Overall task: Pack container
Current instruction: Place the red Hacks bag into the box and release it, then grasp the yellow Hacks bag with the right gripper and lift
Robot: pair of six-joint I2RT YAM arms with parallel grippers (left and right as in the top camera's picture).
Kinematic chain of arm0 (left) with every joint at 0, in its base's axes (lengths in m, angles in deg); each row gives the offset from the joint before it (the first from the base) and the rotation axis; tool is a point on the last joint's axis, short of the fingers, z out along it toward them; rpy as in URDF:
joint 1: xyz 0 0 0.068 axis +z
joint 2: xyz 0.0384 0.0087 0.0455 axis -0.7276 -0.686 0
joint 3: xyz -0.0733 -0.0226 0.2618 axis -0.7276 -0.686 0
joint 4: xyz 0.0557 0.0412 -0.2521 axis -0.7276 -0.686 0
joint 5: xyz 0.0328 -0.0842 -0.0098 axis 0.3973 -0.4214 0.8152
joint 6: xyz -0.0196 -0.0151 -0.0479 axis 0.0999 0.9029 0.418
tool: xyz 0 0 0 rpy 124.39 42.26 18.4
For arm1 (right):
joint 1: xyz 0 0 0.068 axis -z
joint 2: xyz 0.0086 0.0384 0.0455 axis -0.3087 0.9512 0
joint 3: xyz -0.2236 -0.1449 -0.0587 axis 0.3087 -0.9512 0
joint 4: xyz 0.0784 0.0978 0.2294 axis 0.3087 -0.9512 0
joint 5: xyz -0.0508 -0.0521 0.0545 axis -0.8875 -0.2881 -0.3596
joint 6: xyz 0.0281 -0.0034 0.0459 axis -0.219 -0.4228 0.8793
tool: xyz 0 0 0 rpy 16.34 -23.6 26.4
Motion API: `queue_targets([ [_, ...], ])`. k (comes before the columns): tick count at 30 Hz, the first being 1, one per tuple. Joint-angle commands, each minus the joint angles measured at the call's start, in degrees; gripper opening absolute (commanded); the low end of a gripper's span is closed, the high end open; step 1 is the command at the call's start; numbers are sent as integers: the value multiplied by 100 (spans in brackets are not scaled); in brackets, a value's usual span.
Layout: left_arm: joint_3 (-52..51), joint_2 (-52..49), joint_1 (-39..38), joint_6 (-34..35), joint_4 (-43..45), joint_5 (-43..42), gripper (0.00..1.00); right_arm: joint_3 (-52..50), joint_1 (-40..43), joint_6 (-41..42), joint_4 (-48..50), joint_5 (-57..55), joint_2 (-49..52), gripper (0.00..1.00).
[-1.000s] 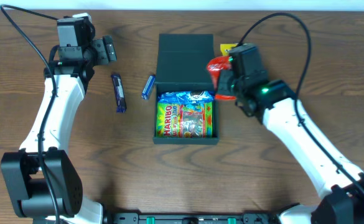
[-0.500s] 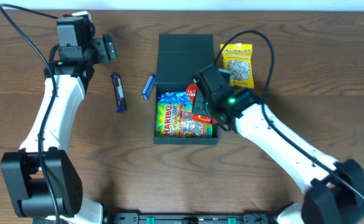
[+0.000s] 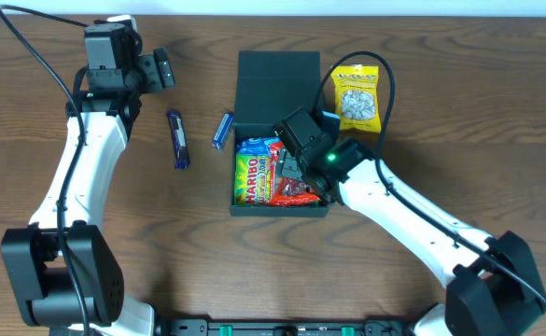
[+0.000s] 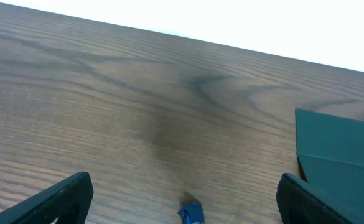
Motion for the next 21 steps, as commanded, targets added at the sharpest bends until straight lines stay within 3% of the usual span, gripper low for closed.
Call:
queue_targets([
  [1,125,57,42,66,24,24,95,33,-48,-267,164,-160,-179,72],
  [5,125,57,42,63,22,24,95,33,-24,-973,614,-407,-348,62],
  [11,125,57,42,66,20,22,95,33,468,-1272,1305,-1648,-348,69],
  [16,125,57,42,63,20,22,95,33,1165,-1847,2009,-1639,-334,71],
  [21,125,57,42,66,20,20,95,33,1867,-1891,2455,-1425,-212,71],
])
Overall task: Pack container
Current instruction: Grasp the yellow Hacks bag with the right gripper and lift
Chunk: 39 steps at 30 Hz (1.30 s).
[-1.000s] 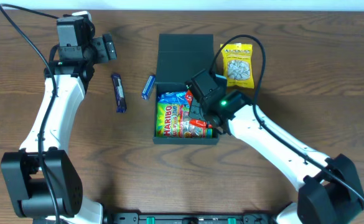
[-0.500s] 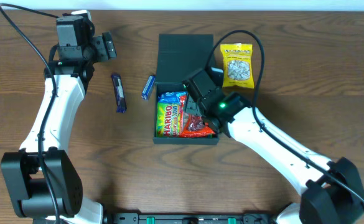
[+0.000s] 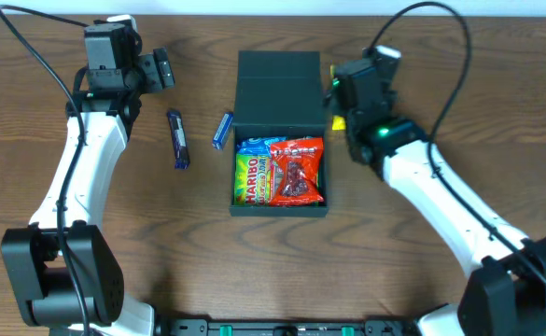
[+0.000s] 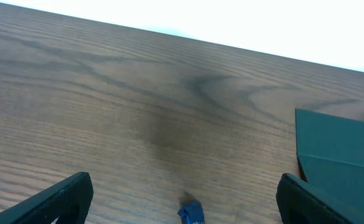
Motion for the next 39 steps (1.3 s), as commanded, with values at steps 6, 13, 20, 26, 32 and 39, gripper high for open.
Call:
queue_targets([
  [6,125,57,39,63,20,22,95,33,756,-826,651,605,566,70],
  [13,125,57,39,63,20,22,95,33,927,-1480,1403,1115,1537,59],
  [20,125,57,39,63,20,22,95,33,964,-1478,1593,1115,2201,56],
  [26,125,57,39,63,20,22,95,33,964,-1478,1591,1113,2647,51],
  [32,125,57,39,63,20,22,95,33,964,-1478,1572,1113,2708,12],
  [39,125,57,39,63,22,22,95,37,964,-1478,1451,1115,2682,1],
])
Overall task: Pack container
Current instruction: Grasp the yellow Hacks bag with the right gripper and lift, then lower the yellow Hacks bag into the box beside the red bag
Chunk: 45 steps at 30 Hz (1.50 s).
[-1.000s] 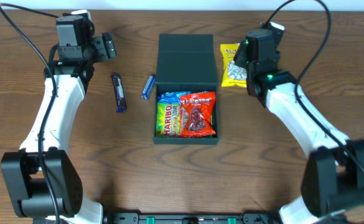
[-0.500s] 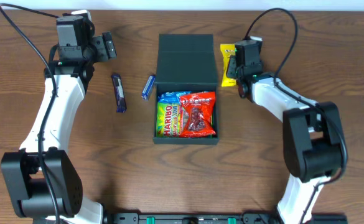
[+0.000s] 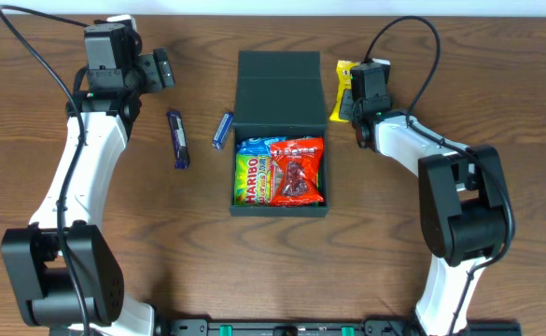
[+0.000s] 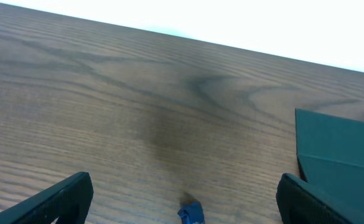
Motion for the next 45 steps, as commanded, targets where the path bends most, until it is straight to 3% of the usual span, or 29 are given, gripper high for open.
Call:
queue_targets([
  [1,125,57,39,63,15,20,95,-35,37,-26,-214,39,120,1],
  [13,125,57,39,61,15,20,95,2,2,-177,-964,138,-1766,2],
  [23,125,57,39,61,24,24,95,2,-323,-33,-1290,1279,-3023,1],
  [30,125,57,39,61,129,24,95,2,-1154,1034,-1615,1502,-3088,2],
  [37,125,57,39,61,212,22,95,0,-2076,1464,-1650,1180,-2955,2],
  [45,125,57,39,61,210,22,95,0,-2577,2636,-2000,1108,-2433,2],
])
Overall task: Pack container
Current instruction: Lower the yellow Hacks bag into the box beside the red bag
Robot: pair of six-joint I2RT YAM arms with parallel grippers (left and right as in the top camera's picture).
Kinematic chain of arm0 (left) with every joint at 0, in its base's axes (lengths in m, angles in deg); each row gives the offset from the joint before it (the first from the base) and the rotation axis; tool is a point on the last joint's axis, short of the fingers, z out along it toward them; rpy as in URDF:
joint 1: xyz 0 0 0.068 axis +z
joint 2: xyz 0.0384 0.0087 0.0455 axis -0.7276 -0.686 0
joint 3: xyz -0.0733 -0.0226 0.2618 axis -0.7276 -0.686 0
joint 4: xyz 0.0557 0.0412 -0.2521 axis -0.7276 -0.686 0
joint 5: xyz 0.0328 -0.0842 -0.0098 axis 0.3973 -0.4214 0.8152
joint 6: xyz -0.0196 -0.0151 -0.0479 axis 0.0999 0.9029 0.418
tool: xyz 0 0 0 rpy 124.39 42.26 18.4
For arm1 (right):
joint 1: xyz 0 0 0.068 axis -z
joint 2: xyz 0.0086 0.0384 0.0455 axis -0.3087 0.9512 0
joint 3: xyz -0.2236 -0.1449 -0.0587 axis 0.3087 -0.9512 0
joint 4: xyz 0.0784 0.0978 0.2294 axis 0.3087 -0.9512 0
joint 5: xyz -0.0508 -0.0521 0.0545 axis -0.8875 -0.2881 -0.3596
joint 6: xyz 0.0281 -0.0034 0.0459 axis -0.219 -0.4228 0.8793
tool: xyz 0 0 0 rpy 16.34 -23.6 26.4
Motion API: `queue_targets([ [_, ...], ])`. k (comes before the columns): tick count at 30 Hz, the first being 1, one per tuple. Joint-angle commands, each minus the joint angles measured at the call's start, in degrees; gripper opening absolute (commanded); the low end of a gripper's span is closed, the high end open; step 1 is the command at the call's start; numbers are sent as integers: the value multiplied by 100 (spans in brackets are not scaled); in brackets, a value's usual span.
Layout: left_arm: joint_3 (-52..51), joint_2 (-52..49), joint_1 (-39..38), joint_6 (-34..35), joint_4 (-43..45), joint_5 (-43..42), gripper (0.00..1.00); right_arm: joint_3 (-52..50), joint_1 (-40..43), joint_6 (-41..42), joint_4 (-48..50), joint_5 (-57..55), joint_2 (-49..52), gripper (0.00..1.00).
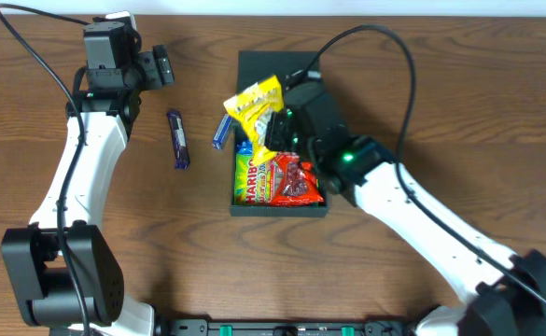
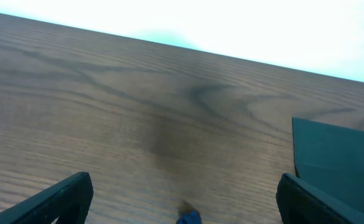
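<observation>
The dark green box (image 1: 280, 207) stands open mid-table, its lid (image 1: 278, 67) folded back. A Haribo pack (image 1: 247, 179) and a red candy pack (image 1: 297, 179) lie inside it. My right gripper (image 1: 273, 127) is shut on a yellow snack bag (image 1: 253, 105), which hangs tilted over the box's back left corner. One blue bar (image 1: 177, 138) lies left of the box. A second blue bar (image 1: 219, 136) lies at the box's left wall, partly under the bag. My left gripper (image 1: 162, 70) is open over the far left table, with the blue bar's tip (image 2: 188, 218) between its fingers (image 2: 57, 198).
The table's far edge runs just behind the left gripper and the lid (image 2: 337, 152). The right arm (image 1: 413, 219) stretches across the table's right half, its cable arching above the box. Bare wood lies in front of the box.
My right gripper was at the yellow bag on the table right of the lid. Now it holds that bag in the air over the box's back left. The left wrist view has shifted slightly.
At first my right gripper was down in the box at the red pack. Then the red pack lay in the box and the gripper was over the yellow bag at the right. It was then at the bag, and now holds it over the box.
</observation>
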Motion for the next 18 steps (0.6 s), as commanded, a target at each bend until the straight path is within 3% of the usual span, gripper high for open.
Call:
queue_targets([
  [1,125,57,39,61,24,22,95,13,-164,625,-83,-120,214,1],
  [8,125,57,39,61,22,22,95,13,-402,1113,-334,-173,662,2],
  [18,125,57,39,61,22,22,95,13,-575,1051,-518,-164,1145,2],
])
